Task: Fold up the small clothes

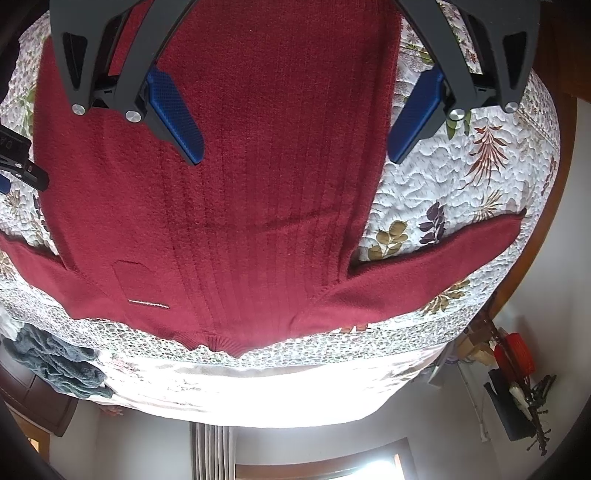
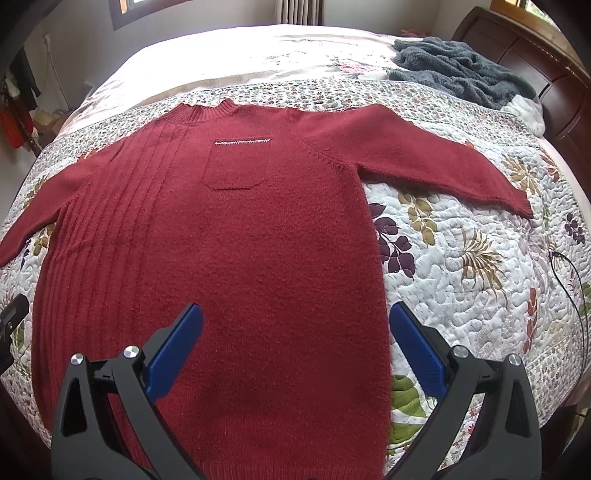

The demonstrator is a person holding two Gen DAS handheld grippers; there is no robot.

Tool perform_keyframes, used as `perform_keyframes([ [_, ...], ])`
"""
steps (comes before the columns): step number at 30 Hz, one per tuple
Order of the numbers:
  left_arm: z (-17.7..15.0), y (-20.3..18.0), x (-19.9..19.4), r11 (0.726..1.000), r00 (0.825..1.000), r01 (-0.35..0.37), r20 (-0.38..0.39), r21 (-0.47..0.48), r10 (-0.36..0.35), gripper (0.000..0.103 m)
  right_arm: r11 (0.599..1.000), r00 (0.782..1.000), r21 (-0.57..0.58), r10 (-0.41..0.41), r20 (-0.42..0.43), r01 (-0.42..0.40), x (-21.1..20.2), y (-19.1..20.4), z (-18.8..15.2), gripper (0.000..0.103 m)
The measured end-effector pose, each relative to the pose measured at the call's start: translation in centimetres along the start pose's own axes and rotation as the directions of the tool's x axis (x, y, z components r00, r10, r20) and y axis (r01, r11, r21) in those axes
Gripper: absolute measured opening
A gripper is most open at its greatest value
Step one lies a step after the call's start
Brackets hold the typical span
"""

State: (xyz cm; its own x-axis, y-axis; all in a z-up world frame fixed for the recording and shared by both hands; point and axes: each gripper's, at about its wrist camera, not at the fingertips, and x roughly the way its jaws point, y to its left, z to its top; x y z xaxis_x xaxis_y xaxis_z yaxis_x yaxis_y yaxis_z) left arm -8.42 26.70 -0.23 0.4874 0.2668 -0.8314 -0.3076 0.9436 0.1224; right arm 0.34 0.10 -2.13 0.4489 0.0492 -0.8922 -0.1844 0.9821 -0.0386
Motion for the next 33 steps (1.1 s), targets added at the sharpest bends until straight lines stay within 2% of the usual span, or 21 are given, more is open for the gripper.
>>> perform_keyframes([
  [27, 0.0, -0.1, 0.5, 1.0, 1.0, -0.013, 0.0, 0.004, 0.013, 0.099, 1.0, 1.0, 0.007, -0.004, 0.01, 0.004, 0.1, -0.5, 0.3, 0.1],
  [33, 1.1, -1.8, 2.3, 1.0, 1.0, 0.022, -0.01, 0.005, -0.022, 0.099, 1.0, 0.999, 0.028, 0.011, 0.034, -0.012, 0.6, -2.1, 0.8, 0.1],
])
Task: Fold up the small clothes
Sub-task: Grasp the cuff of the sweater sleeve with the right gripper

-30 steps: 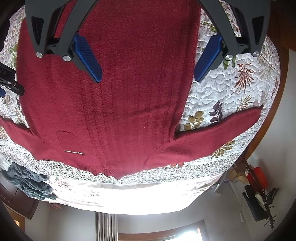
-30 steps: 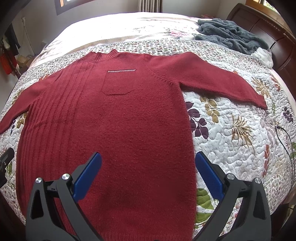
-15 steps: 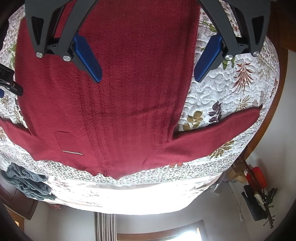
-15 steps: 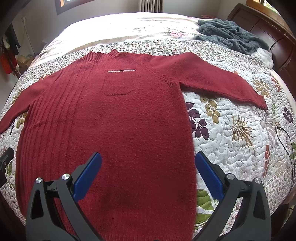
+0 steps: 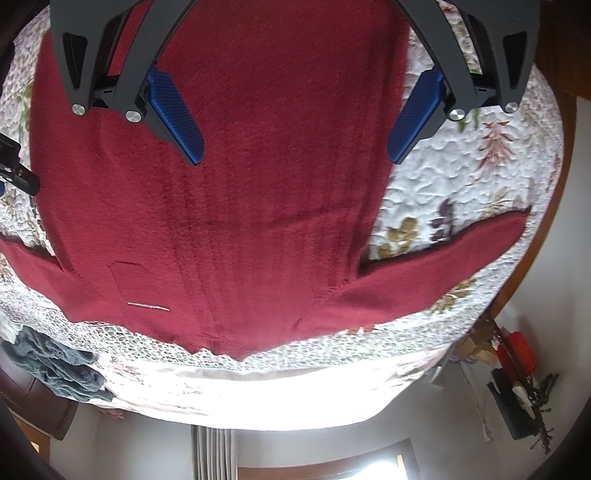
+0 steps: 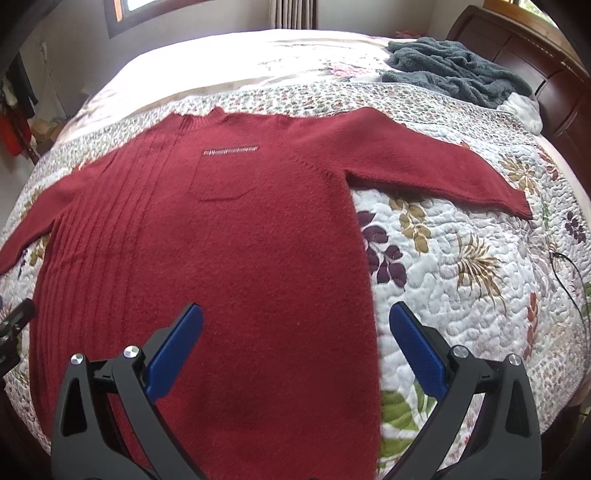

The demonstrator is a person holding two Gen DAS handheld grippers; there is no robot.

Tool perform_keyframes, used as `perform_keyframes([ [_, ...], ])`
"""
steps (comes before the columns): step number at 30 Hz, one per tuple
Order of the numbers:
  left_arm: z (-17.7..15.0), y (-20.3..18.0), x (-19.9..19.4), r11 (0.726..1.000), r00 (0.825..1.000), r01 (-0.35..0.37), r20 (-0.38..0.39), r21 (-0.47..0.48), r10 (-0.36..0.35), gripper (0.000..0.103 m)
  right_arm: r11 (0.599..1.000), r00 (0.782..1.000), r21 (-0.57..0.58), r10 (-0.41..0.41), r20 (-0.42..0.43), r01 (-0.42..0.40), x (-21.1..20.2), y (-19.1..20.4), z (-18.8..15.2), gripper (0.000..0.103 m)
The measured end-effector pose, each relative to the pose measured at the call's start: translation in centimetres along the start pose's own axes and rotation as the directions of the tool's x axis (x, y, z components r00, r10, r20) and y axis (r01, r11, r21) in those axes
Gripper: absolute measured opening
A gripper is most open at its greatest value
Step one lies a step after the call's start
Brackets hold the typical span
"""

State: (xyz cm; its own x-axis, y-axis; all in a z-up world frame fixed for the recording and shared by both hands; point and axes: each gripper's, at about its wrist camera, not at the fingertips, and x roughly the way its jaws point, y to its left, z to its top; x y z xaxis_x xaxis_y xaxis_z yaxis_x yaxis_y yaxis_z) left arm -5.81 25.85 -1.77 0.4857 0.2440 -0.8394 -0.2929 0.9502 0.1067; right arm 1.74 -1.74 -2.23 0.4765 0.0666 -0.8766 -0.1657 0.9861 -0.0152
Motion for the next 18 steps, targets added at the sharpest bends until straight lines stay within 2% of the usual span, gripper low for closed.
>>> perform_keyframes([
  [3, 1.3, -1.6, 1.4, 1.0, 0.999, 0.028, 0.017, 0.015, -0.028, 0.099, 0.999, 1.0, 0.03, 0.027, 0.005, -0.027, 0.9, -2.5, 1.0, 0.1],
  [5, 2.8, -3.0, 2.5, 0.998, 0.998, 0.055, 0.031, 0.019, -0.055, 0.099, 0.997, 0.999, 0.079, 0.026, -0.024, -0.024, 2.1, -5.7, 2.4, 0.1],
  [9, 6.1, -6.0, 4.7, 0.993, 0.994, 0.111, 0.002, 0.044, -0.111, 0.099, 0.974, 0.996, 0.224, -0.003, -0.09, 0.023, 5.0, -14.4, 5.7, 0.1],
  [14, 10.0, -9.4, 6.1, 0.988, 0.99, 0.137, 0.024, 0.064, -0.139, 0.099, 0.906, 0.985, 0.412, -0.02, -0.174, 0.091, 9.7, -27.1, 9.5, 0.1],
  [18, 11.7, -10.8, 6.8, 0.987, 0.988, 0.148, 0.043, 0.059, -0.151, 0.099, 0.823, 0.977, 0.563, 0.052, -0.205, 0.074, 12.9, -34.3, 10.2, 0.1],
])
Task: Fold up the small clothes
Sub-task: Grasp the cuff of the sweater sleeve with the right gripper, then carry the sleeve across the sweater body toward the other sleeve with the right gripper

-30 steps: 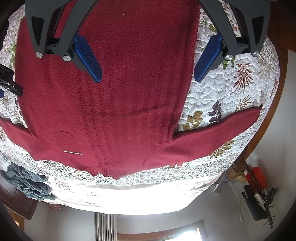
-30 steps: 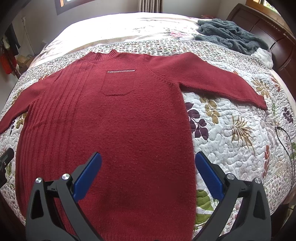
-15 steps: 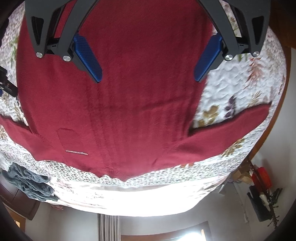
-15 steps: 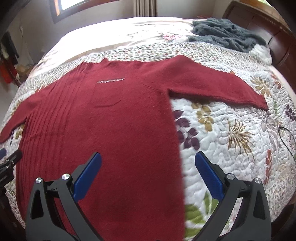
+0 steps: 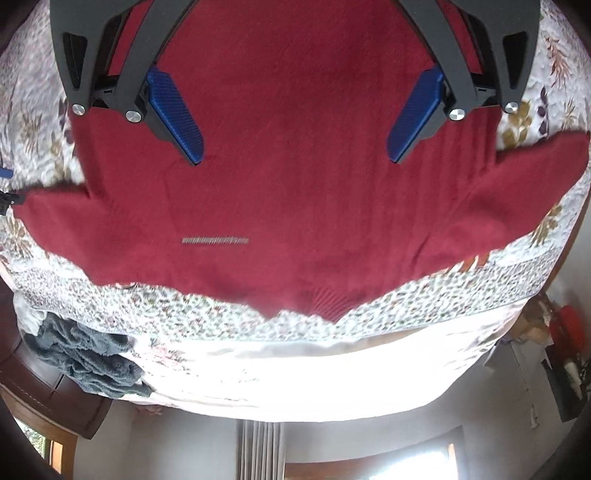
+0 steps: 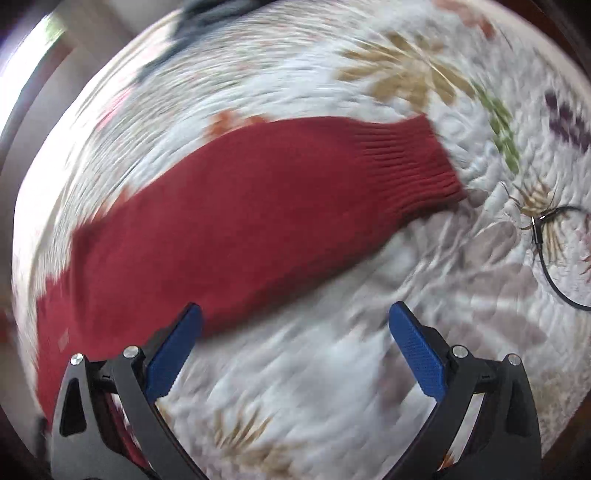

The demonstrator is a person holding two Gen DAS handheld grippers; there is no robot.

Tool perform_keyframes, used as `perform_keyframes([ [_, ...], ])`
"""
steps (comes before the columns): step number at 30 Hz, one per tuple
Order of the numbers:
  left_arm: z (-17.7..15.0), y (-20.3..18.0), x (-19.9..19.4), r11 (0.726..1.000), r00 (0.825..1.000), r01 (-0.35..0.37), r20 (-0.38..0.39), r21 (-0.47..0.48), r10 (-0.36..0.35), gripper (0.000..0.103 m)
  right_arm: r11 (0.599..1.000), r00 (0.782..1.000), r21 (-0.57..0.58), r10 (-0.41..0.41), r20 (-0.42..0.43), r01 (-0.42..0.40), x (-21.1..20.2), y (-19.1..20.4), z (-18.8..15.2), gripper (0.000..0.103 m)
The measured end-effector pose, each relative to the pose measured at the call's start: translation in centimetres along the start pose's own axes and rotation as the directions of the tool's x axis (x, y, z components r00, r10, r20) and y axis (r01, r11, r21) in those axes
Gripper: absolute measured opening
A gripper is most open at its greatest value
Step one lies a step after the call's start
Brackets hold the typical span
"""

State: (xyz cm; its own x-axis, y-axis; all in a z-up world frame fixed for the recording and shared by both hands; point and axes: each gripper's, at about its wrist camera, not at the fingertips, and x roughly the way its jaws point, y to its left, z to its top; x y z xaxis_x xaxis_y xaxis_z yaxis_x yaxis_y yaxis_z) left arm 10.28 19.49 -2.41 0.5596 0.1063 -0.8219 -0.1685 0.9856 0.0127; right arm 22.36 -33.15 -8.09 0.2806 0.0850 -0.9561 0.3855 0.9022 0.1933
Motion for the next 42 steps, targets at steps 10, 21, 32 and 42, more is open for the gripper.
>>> perform_keyframes([
  [10, 0.6, 1.0, 0.9, 1.0, 1.0, -0.025, -0.002, -0.019, 0.025, 0.099, 0.989, 0.998, 0.143, 0.042, 0.048, -0.048, 2.2, -3.4, 5.1, 0.08],
  [21, -0.8, 3.8, 0.3, 0.998, 0.999, -0.044, -0.008, -0.046, 0.043, 0.099, 0.99, 0.988, 0.104, 0.082, 0.129, -0.096, -0.6, -3.9, 5.6, 0.012],
  [32, -1.2, 7.8, 0.8, 0.991, 0.998, -0.054, -0.039, -0.123, 0.05, 0.099, 0.971, 0.98, -0.233, 0.095, 0.177, -0.052, -4.2, 9.2, 1.3, 0.011],
  [42, -0.6, 9.5, 0.6, 0.988, 0.999, -0.017, -0.038, -0.15, 0.011, 0.099, 0.83, 0.979, -0.547, 0.185, 0.079, -0.113, -3.3, 25.4, -7.2, 0.011],
])
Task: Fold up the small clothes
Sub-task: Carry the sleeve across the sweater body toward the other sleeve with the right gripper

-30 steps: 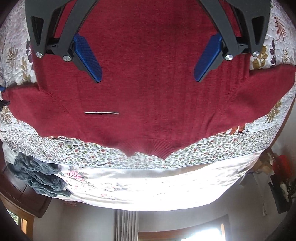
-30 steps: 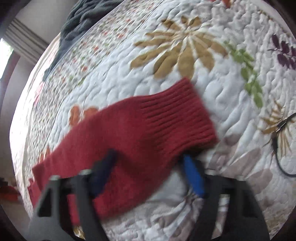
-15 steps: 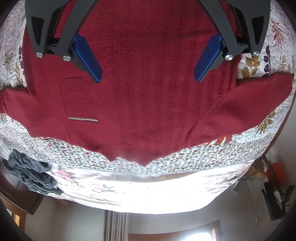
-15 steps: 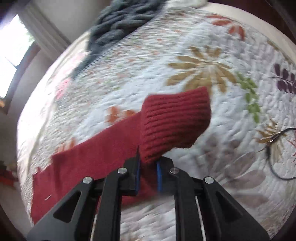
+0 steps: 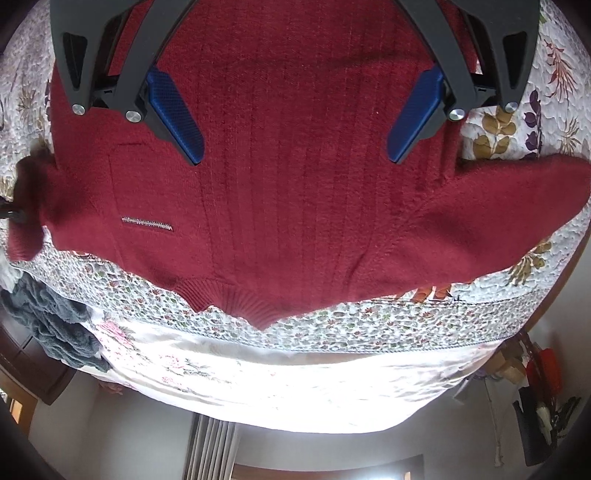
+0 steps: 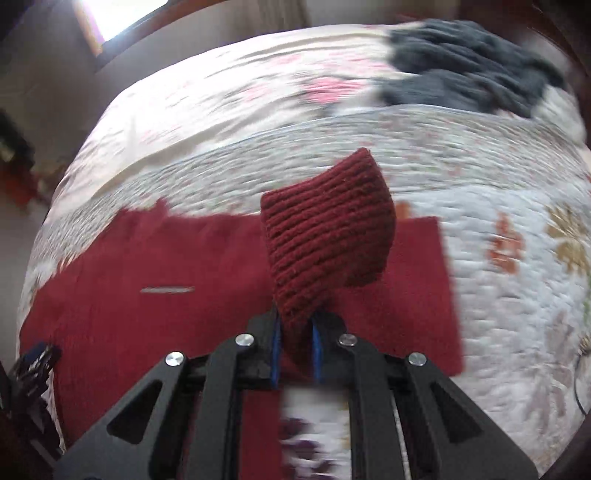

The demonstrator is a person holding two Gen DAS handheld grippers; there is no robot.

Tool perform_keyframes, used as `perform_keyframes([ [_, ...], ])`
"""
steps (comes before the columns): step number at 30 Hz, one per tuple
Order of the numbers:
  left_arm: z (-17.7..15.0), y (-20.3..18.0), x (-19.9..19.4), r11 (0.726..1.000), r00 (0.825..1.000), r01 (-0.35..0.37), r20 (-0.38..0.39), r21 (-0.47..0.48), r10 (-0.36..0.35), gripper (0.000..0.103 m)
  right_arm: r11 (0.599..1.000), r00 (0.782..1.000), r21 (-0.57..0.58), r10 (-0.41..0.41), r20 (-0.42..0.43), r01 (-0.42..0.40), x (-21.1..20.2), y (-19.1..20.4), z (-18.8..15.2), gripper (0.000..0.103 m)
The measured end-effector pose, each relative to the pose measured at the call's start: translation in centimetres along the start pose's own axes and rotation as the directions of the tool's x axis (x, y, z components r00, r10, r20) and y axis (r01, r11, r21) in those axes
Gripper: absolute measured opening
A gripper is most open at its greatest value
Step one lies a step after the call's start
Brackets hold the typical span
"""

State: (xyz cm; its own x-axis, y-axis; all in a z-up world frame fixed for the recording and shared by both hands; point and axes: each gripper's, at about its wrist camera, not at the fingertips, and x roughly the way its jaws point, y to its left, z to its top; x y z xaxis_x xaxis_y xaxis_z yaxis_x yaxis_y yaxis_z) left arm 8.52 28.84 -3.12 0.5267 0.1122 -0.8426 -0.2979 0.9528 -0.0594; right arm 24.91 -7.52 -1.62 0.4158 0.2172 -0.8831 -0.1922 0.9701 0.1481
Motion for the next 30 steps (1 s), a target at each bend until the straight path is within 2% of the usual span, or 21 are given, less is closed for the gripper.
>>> perform_keyframes([
  [4, 0.2, 0.7, -0.1, 1.0, 1.0, 0.004, 0.001, -0.005, -0.004, 0.099, 0.996, 0.999, -0.083, 0.036, -0.02, -0.037, 2.1, 5.7, -0.4, 0.011],
  [11, 0.2, 2.0, 0.0, 1.0, 1.0, 0.0, -0.003, -0.012, 0.0, 0.099, 0.982, 0.997, -0.182, 0.026, -0.066, -0.038, 5.8, 11.4, -2.2, 0.012],
  [14, 0.2, 2.3, 0.2, 1.0, 1.0, 0.011, -0.011, -0.024, -0.011, 0.099, 0.976, 0.993, -0.202, 0.057, -0.103, -0.077, 7.0, 12.5, -2.7, 0.02],
  [15, 0.2, 2.2, 0.3, 0.999, 1.0, 0.018, -0.017, -0.029, -0.019, 0.099, 0.973, 0.99, -0.207, 0.075, -0.119, -0.099, 7.2, 12.8, -2.9, 0.03],
  [19, 0.4, 1.6, 0.7, 0.997, 0.997, 0.066, -0.036, -0.045, -0.068, 0.099, 0.94, 0.957, -0.204, 0.242, -0.159, -0.272, 5.6, 12.6, -4.0, 0.048],
  [21, 0.5, 0.9, 0.9, 0.994, 0.994, 0.098, -0.048, -0.051, -0.101, 0.099, 0.933, 0.951, -0.197, 0.276, -0.143, -0.3, 4.4, 11.7, -4.3, 0.05],
  [22, 0.6, 0.3, 1.1, 0.991, 0.99, 0.125, -0.057, -0.055, -0.128, 0.099, 0.94, 0.956, -0.19, 0.264, -0.125, -0.285, 3.6, 10.9, -4.5, 0.05],
  [23, 0.6, -0.3, 1.3, 0.986, 0.985, 0.152, -0.07, -0.062, -0.156, 0.099, 0.947, 0.96, -0.173, 0.256, -0.11, -0.272, 3.0, 9.8, -4.7, 0.05],
  [25, 0.7, -1.8, 2.1, 0.967, 0.962, 0.239, -0.117, -0.087, -0.248, 0.098, 0.952, 0.958, -0.119, 0.271, -0.089, -0.281, 1.8, 7.6, -5.1, 0.05],
  [27, 0.9, -3.6, 3.2, 0.939, 0.925, 0.322, -0.175, -0.117, -0.339, 0.091, 0.957, 0.958, -0.074, 0.276, -0.077, -0.282, 0.9, 5.4, -5.6, 0.05],
  [28, 1.0, -4.8, 4.3, 0.916, 0.891, 0.373, -0.218, -0.147, -0.397, 0.088, 0.961, 0.961, -0.057, 0.267, -0.069, -0.271, 0.4, 4.1, -6.0, 0.05],
  [29, 1.1, -5.7, 5.1, 0.905, 0.873, 0.392, -0.244, -0.165, -0.422, 0.08, 0.964, 0.964, -0.046, 0.259, -0.063, -0.262, 0.1, 3.3, -6.3, 0.05],
  [30, 1.3, -6.5, 6.0, 0.895, 0.855, 0.408, -0.268, -0.181, -0.444, 0.079, 0.966, 0.966, -0.036, 0.252, -0.058, -0.254, -0.1, 2.6, -6.7, 0.051],
])
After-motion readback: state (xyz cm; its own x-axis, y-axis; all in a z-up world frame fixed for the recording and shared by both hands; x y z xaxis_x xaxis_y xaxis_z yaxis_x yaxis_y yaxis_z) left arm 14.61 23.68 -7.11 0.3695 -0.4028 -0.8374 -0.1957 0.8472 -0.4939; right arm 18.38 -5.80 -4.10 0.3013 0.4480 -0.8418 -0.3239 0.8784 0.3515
